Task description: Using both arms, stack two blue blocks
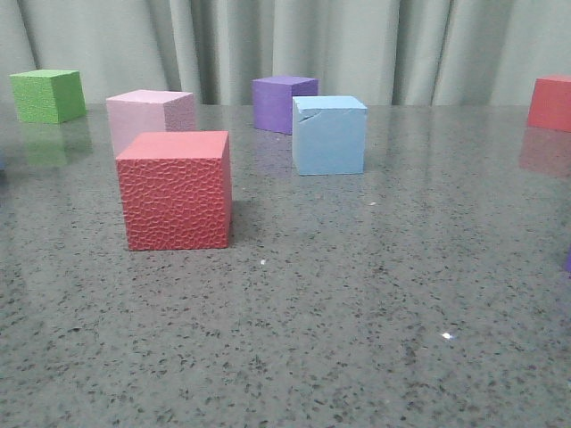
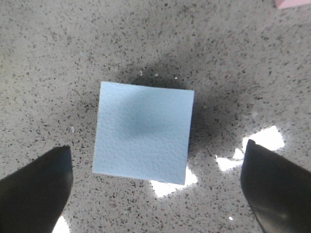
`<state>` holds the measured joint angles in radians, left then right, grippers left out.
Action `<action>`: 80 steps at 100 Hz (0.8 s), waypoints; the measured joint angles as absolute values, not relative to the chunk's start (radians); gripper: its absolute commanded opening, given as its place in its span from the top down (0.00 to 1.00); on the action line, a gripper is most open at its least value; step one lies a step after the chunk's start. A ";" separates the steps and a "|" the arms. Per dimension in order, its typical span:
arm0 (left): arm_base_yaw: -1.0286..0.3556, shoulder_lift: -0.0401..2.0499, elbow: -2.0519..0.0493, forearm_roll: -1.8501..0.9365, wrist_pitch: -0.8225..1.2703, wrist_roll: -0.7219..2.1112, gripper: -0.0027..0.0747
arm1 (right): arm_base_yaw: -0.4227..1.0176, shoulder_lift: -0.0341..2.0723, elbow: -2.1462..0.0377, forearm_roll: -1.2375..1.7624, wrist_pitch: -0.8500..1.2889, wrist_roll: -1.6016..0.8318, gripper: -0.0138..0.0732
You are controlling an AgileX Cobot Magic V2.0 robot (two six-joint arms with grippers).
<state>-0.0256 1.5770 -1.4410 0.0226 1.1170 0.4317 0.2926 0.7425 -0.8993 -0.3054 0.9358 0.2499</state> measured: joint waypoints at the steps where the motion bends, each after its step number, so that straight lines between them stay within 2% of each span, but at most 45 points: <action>1: -0.026 1.580 -1.441 0.023 1.117 0.431 0.10 | 0.293 0.743 -0.899 -0.305 0.936 0.250 0.14; 80: -0.026 1.689 -1.445 0.044 1.079 0.451 0.10 | 0.293 0.743 -0.899 -0.305 0.936 0.250 0.14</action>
<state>-0.0256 1.6892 -1.4449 0.0442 1.0789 0.4510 0.2926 0.7425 -0.8993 -0.3054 0.9358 0.2499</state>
